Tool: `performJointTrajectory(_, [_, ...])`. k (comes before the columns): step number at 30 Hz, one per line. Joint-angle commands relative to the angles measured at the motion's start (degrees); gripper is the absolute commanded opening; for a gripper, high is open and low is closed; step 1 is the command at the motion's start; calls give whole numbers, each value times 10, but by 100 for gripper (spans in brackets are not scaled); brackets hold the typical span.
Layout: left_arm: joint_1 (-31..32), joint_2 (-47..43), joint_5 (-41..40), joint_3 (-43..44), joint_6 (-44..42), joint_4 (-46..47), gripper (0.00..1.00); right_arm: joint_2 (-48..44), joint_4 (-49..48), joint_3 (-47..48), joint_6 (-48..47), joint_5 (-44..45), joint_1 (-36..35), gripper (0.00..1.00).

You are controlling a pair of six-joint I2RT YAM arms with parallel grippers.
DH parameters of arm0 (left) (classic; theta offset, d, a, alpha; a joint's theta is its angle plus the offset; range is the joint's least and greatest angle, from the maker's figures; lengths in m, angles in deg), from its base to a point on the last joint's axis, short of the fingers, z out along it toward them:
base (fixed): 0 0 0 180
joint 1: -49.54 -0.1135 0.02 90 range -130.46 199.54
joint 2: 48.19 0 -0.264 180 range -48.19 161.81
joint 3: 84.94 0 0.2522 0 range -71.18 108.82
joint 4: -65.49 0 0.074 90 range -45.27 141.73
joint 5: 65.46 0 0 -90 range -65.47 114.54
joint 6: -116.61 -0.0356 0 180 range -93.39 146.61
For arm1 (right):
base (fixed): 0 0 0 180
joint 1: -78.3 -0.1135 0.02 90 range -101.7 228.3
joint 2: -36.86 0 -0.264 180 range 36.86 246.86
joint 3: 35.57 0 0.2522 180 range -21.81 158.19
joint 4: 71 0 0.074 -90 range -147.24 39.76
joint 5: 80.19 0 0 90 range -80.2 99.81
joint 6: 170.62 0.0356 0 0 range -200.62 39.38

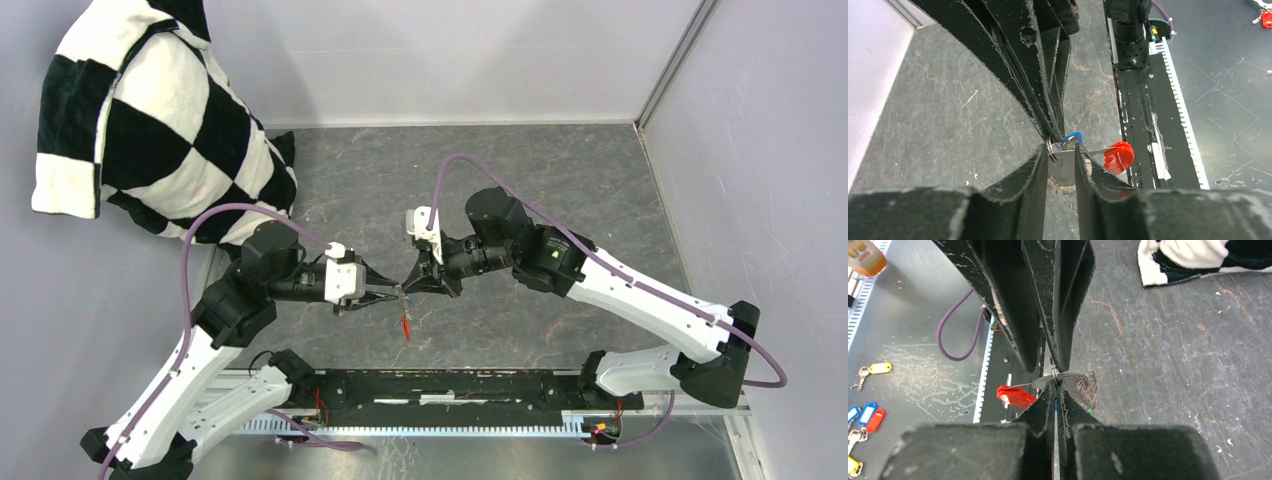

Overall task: Put the keys on the keyring
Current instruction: Adjust the key on the keyring.

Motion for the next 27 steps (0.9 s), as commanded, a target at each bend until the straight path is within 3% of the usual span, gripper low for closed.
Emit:
performJointTrajectory(1, [-1,17,-11,26,-14,-16,29,15,48,59,-30,42,-14,0])
performJointTrajectory(10, [-1,38,-33,39,-43,-44,2,28,74,93,-36,62,-34,0])
performJointTrajectory(15, [-1,45,-42,45,-75,-81,2,21,70,91,-30,83,-32,0])
performJointTrajectory(16, [-1,44,-44,47,-79,-81,2,15,62,83,-24,93,-32,3])
performJointTrajectory(18, [-1,40,-46,47,-79,-70,2,-4,36,60,-4,114,-31,22])
performJointTrajectory(21, [-1,23,-70,34,-35,-3,2,-51,-46,-6,49,126,-17,43])
performJointTrajectory(24, [-1,-7,-93,5,43,110,2,-110,-158,-85,124,114,6,52])
performJointTrajectory(27, [-1,-18,-84,-11,89,192,2,-142,-248,-139,182,97,19,55])
